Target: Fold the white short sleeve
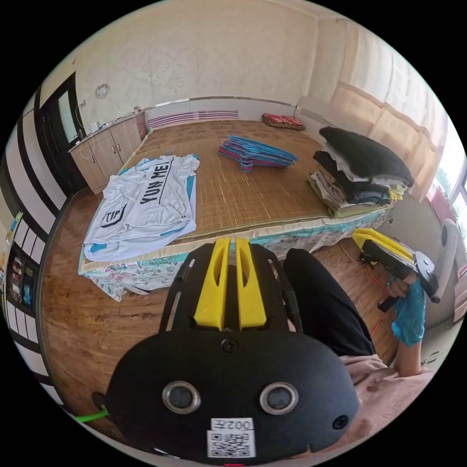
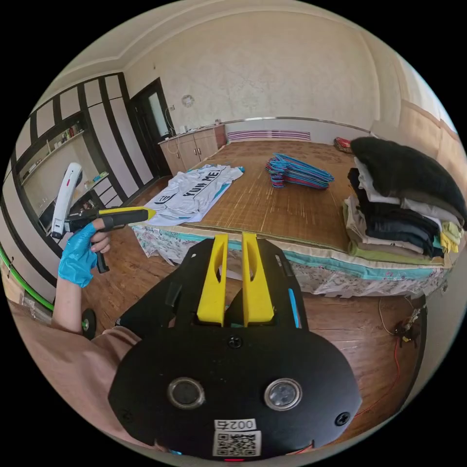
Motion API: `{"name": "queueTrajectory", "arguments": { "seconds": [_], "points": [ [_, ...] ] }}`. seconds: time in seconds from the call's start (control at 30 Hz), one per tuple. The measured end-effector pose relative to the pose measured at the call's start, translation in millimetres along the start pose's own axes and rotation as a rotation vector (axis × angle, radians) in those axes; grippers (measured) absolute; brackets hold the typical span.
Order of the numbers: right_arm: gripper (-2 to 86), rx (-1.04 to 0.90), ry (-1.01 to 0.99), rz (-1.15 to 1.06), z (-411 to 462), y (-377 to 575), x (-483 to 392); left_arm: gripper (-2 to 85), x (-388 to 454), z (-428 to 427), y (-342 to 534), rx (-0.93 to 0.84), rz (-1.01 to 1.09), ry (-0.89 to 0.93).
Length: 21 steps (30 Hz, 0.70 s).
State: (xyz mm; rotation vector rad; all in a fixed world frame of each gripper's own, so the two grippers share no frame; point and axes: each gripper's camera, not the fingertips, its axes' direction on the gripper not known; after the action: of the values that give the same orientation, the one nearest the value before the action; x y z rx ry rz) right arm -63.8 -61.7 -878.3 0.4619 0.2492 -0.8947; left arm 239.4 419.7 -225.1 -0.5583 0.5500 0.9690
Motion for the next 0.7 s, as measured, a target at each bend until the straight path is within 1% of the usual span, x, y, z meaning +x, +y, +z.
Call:
{"name": "queueTrajectory", "arguments": {
  "seconds": [0.13, 0.3, 0.57, 0.7],
  "points": [
    [5.6, -0.005, -0.017, -0.005, 13, 5, -9, -1.7, 3, 4, 9, 0.013, -0.015, 0.010],
    [5.6, 0.010, -0.017, -0.006, 27, 12, -17, -1.7, 1, 13, 23, 0.030, -0.011, -0.043],
    [5.6, -0.027, -0.015, -0.038, 66, 16, -29, -1.7, -11, 50, 38, 0.001, -0.058, -0.044],
    [5.8, -0.055, -0.024, -0.090, 91, 12, -36, -1.7, -16, 67, 42, -0.015, -0.060, -0.053]
  ]
}}
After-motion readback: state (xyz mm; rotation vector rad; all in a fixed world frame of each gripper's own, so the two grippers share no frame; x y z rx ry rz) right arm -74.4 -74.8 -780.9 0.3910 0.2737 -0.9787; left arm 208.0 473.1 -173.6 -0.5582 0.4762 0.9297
